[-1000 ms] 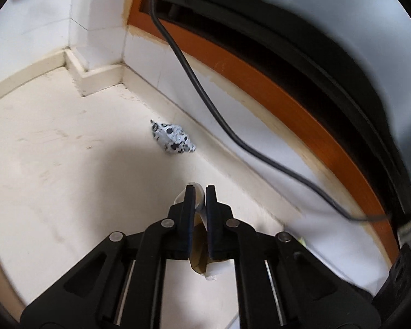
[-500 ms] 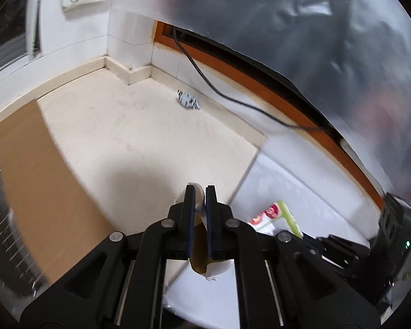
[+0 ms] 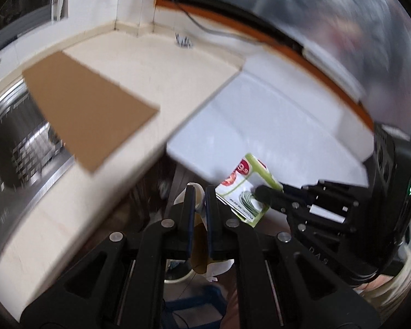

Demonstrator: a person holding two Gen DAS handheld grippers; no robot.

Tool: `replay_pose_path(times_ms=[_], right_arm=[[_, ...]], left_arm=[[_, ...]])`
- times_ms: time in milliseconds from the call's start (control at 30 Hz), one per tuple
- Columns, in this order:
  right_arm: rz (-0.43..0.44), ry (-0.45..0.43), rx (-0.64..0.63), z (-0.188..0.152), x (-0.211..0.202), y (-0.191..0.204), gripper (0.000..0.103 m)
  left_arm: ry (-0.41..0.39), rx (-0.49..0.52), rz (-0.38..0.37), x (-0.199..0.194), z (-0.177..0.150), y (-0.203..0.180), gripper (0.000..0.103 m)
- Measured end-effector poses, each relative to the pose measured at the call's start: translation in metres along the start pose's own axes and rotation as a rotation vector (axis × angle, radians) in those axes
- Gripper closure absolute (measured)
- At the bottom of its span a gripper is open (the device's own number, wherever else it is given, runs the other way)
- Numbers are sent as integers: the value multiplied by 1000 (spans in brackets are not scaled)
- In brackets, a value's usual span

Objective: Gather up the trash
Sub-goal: 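Carry the paper cup and snack packet down over the trash bin, then open both tools over the bin, dropping the cup and packet inside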

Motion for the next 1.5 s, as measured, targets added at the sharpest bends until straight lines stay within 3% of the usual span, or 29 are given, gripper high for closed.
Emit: replay_pose_path(times_ms=[133,367,633,1000,1233,1333,1400,1500], right_arm=[[-19,37,-60,-65,17,24,95],[-50,115,-92,-170,77,29,95],[-37,252,45,-258,169,4,95],[-32,402,77,-323,261,-10,95],[-16,430,104,-314,286,-13,94],[-17,445,123,-314,295,-16,86],[-18,453,137,-315,299,-19,72],[-26,428,146,-307,318,-26,60]], left_arm=[[36,-10,11,21,-67,7,98],[149,-84,11,90,-173,29,98],[274,-167,22,170,-249,59,98],[377,-198,39,248,-261,76,98],[399,-198,40,266,-259,80,98],[396,-204,42,272,-259,82,98],[395,-203,49,274,-259,83,98],[415,-202,54,278,-262,84,97]])
Point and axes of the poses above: each gripper's, at about its wrist camera, not at the fingertips, and x roughly the way its jaws point, y to its left, z to its top, the point moved 7 cm from there along x, roughly the way its jaws point, and after that the axes turned 2 degrees about z, right-handed, at the moved point
